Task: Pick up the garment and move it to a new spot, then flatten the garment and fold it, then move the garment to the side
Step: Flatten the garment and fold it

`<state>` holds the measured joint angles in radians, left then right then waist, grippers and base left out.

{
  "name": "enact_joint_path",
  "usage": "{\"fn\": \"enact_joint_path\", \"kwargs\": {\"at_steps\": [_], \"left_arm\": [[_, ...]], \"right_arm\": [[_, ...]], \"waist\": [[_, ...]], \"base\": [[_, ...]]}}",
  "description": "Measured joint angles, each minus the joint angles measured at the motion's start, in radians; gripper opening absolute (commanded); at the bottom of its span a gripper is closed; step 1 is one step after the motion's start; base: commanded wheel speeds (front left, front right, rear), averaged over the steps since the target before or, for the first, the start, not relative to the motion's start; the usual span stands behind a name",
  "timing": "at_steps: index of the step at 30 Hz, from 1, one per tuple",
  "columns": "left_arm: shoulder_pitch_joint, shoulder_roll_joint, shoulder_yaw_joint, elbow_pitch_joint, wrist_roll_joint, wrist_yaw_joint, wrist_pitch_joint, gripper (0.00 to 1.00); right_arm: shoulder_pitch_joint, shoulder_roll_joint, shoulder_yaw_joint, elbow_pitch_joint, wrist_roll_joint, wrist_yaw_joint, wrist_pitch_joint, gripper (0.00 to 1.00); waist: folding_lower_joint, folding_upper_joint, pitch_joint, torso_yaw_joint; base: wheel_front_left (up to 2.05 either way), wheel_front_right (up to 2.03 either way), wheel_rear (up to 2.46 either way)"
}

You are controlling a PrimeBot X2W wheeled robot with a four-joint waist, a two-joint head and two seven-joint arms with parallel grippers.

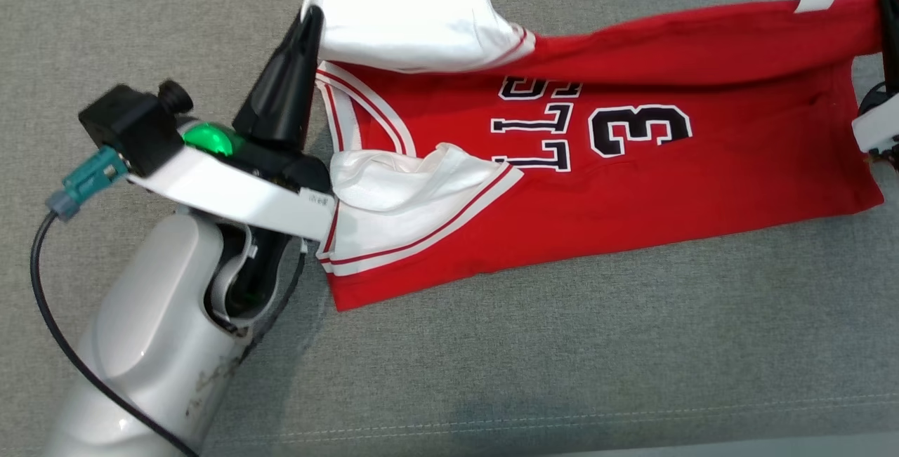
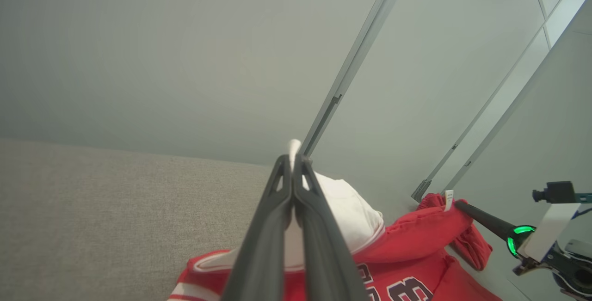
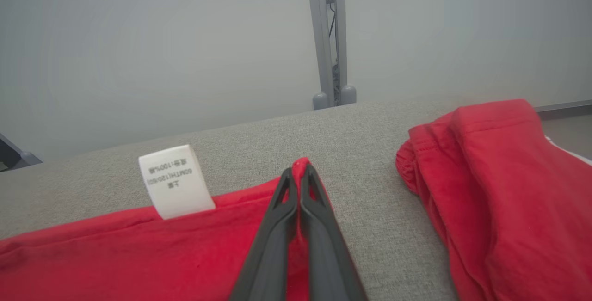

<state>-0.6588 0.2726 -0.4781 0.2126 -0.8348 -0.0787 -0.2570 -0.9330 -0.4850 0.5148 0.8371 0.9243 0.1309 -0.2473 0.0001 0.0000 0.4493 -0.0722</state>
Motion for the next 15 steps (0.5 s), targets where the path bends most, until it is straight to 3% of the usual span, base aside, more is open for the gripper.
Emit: {"fn": "enact_joint_path", "kwargs": {"at_steps": [7, 15], "left_arm": [[0.148, -0.002, -0.022, -0.136, 0.006, 0.042, 0.000, 0.00], [0.236, -0.015, -0.060, -0.181, -0.002, 0.069, 0.009, 0.00]], "right_arm": [[0.118, -0.057, -0.027, -0.089, -0.038, 0.000, -0.001, 0.00], [0.228, -0.056, -0.117, -0.090, -0.094, 0.000, -0.001, 0.00]], "waist": [[0.0000, 0.0000, -0.025, 0.033], [0.0000, 0.0000, -0.043, 0.050]], "base": [[0.00, 0.00, 0.00], [0.00, 0.00, 0.00]]}}
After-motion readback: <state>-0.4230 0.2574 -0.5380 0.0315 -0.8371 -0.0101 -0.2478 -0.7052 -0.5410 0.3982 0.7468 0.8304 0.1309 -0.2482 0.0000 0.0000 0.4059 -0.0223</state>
